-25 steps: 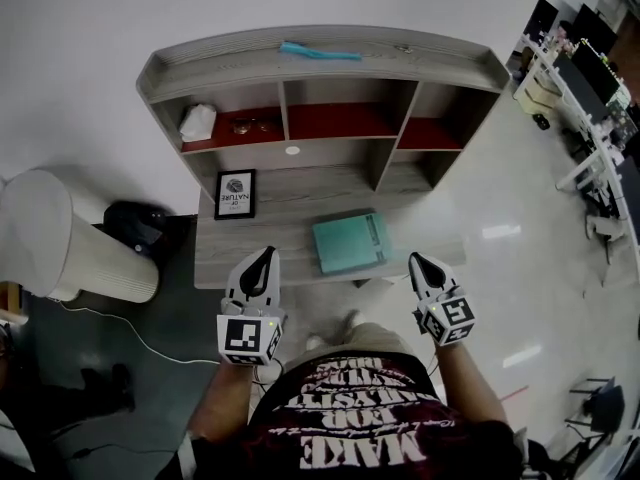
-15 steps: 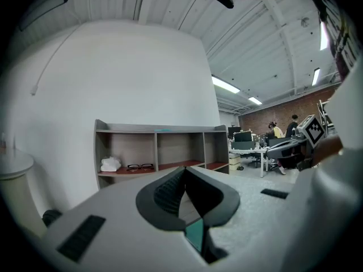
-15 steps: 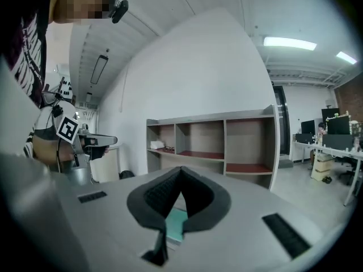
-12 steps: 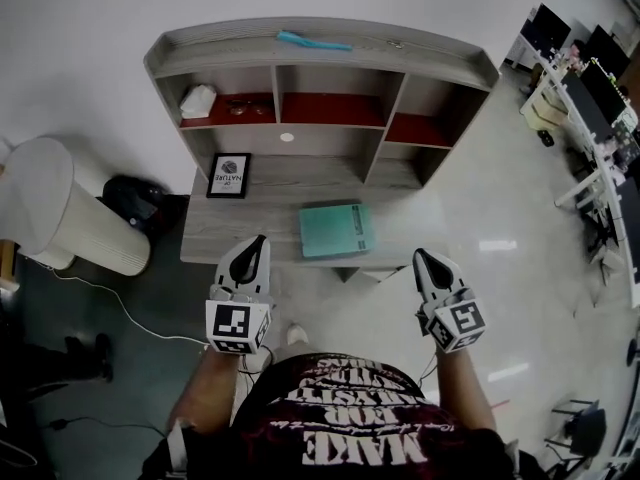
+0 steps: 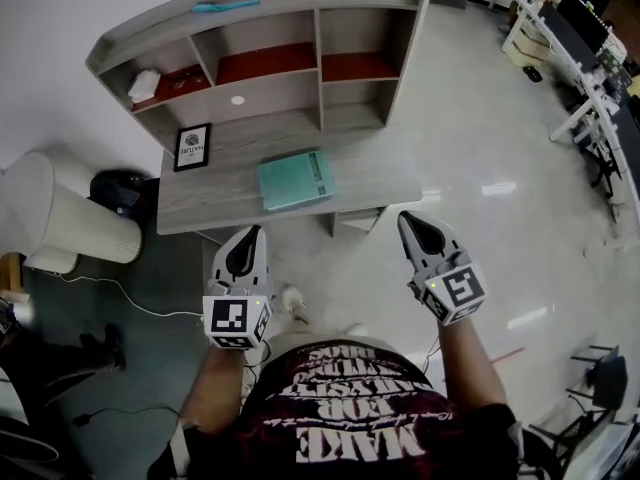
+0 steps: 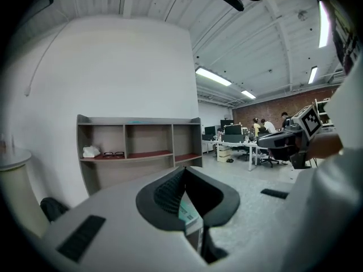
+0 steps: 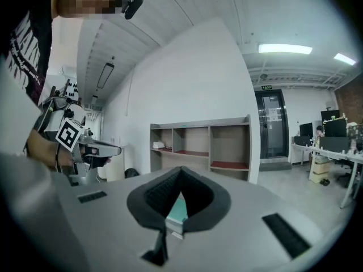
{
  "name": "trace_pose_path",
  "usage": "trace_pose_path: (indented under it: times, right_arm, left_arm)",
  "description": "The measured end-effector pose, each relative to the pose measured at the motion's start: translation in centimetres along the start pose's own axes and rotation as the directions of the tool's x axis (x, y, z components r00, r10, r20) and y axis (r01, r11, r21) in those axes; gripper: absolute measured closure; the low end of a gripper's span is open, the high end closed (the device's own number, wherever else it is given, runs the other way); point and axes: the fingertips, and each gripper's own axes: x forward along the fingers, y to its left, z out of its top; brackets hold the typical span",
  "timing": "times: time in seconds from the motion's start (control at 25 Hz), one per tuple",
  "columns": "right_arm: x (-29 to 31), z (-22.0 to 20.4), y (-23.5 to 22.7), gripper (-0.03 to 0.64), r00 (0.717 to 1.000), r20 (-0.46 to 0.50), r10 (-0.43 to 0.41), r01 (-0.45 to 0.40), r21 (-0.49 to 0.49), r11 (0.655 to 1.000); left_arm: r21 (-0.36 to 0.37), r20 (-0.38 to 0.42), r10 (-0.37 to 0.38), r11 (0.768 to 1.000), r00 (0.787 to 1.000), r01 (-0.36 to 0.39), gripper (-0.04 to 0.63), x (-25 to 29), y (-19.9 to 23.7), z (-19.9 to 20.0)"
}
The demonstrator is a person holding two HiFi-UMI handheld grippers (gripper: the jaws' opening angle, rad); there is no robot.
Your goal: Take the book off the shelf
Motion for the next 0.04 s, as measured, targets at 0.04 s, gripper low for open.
trace_pose_path:
  times: [0.04]
  right_arm:
    - [-0.76, -0.33, -0.50, 0.614, 1.000, 0.001, 0.003, -0.003, 0.000, 1.000]
  left_arm:
    - [-0.002, -0.002, 0.001, 1.000, 1.000, -0.001, 0.589, -0.08, -1.25, -0.25]
